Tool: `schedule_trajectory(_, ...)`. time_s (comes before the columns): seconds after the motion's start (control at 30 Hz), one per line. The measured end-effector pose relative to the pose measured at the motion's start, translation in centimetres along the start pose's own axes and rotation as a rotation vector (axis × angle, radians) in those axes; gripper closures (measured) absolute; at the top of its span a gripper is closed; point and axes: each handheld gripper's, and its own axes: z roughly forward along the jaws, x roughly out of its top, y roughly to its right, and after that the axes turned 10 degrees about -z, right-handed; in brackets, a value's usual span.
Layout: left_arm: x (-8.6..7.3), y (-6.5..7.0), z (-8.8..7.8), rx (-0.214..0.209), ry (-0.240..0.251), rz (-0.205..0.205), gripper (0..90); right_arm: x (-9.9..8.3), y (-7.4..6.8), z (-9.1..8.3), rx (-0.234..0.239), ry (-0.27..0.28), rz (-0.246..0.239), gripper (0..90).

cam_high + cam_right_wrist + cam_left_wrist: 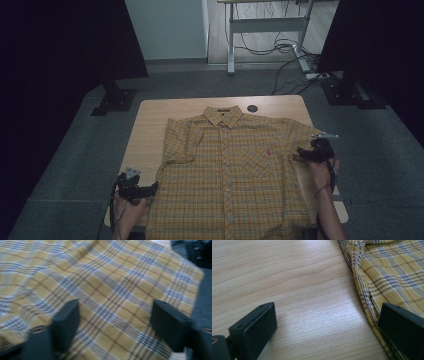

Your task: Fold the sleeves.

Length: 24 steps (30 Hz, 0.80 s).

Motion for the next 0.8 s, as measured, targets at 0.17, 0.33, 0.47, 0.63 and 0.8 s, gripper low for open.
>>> schedule_trajectory(0.17,0.0,0.0,0.0,0.001,0.000,-0.001,2.3,-0.1,-0.6,-0.3,0.014,0.025,-0.009,58.0)
schedule_trajectory(0.33,0.0,0.0,0.0,0.001,0.000,-0.001,2.3,0.0,-1.2,-0.3,0.033,0.041,0.007,80.5)
schedule_trajectory(0.47,0.0,0.0,0.0,0.001,0.000,-0.001,2.3,0.1,-1.5,-0.4,0.030,0.043,0.017,84.5)
schedule_trajectory(0.63,0.0,0.0,0.0,0.004,0.002,-0.004,2.3,0.9,-1.9,-1.2,0.024,0.085,0.012,84.5)
schedule_trajectory(0.8,-0.1,0.0,-0.1,0.006,0.002,-0.007,2.3,2.0,-2.7,-2.4,0.034,0.129,-0.005,84.6)
